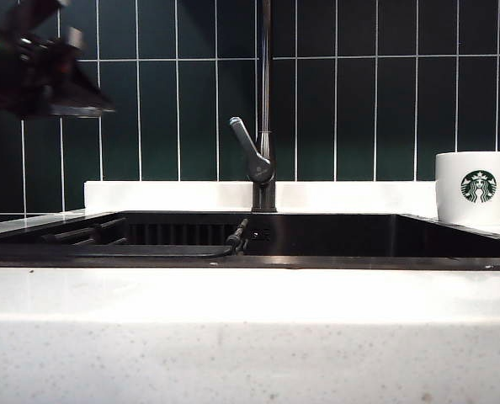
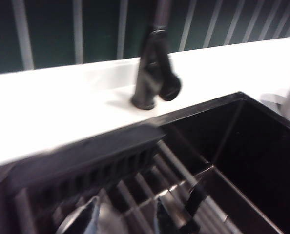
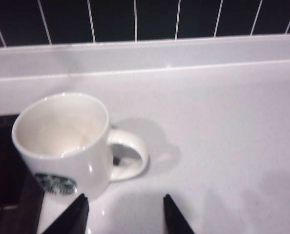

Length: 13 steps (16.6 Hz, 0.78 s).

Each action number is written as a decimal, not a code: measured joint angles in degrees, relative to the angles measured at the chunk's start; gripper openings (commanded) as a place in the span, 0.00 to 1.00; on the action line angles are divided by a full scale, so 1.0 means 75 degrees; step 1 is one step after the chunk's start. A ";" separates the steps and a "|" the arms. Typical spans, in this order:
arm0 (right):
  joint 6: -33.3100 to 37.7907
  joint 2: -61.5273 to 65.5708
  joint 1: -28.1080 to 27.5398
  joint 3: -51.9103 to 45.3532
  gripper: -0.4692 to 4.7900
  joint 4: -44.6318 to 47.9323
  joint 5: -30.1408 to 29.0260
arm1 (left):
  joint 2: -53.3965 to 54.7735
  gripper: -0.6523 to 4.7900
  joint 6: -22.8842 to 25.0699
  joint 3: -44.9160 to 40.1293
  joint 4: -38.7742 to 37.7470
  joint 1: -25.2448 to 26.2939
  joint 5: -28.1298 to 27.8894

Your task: Pick up the mug next to the sink, go to the faucet to get some water, pour the water into the sink, and finally put the mug back to its place.

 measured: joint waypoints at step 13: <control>-0.0583 0.3704 -0.0096 -0.0009 0.49 0.3299 -0.0003 | 0.2133 0.41 0.0154 0.1580 0.1291 -0.0306 0.0052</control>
